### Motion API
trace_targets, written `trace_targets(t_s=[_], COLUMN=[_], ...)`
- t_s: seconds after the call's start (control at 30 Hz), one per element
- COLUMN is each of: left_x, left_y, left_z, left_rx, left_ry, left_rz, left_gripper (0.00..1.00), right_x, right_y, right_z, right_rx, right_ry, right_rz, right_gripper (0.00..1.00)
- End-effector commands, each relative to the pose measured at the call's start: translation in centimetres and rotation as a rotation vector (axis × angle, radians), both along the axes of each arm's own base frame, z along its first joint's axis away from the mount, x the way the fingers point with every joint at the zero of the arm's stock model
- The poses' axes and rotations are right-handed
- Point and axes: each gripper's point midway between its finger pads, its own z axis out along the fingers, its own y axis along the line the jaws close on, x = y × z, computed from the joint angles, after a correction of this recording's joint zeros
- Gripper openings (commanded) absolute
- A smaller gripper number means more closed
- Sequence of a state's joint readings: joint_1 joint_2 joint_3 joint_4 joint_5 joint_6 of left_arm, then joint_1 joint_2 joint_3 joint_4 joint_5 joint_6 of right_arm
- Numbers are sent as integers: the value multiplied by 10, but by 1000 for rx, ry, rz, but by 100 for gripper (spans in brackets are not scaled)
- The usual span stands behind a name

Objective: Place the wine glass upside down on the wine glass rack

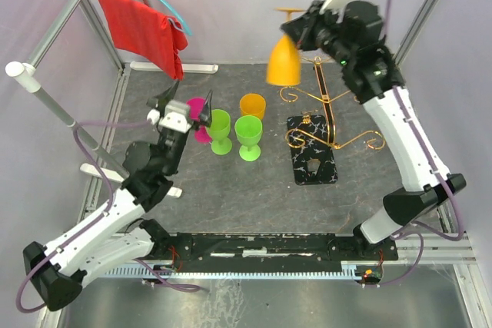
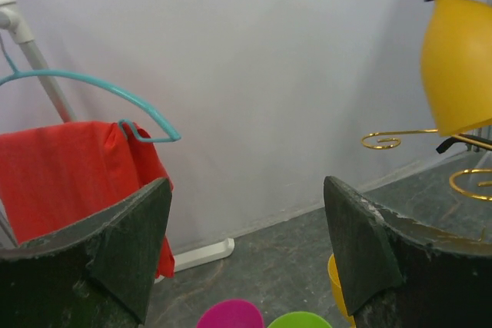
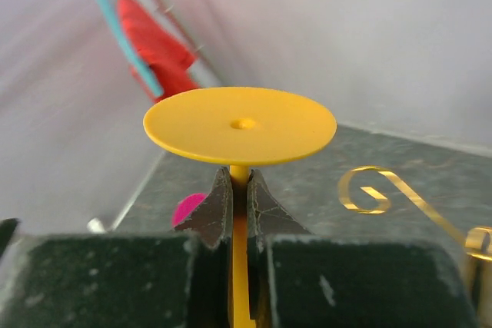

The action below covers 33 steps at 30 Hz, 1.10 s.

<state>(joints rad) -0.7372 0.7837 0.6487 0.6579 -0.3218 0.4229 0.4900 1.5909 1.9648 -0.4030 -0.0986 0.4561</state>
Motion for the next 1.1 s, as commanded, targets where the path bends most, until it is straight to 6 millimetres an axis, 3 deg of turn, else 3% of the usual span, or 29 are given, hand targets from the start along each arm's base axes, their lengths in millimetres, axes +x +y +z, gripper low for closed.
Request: trace_targets(t_s=[0.0,0.17,0.33,0.53,0.77,0.87,0.9,1.07], left_x=[22,29,30,30,27,28,30,30], left_y=[-9,-16,-13,-9,-6,-8,-11,-13], left_z=[-5,4,-1,-6,-8,-10,-17,-21], left_rx=[19,31,23,4,11,4,6,-17], left_ry=[214,261,271,295,302,308,319,300], left_rz=[27,14,23,25,22,9,2,-11], left_gripper=[87,88,90,90,92,92,92,94], right_x=[0,7,-21,-44,-42,-47,-53,-67], right_y=[-69,-147,-222,-279,-333,-339,-339,-331], right_z=[40,48,49,4,-63,-79,-103,-142], right_rx=[-71,-196,-378,-516,-368,-280,-264,-237], right_ry=[-117,-136,-148,-64,68,46,37,42], right_rz=[-77,-232,-435,-567,-602,-586,-590,-591], right_gripper=[1,1,1,1,1,1,1,1])
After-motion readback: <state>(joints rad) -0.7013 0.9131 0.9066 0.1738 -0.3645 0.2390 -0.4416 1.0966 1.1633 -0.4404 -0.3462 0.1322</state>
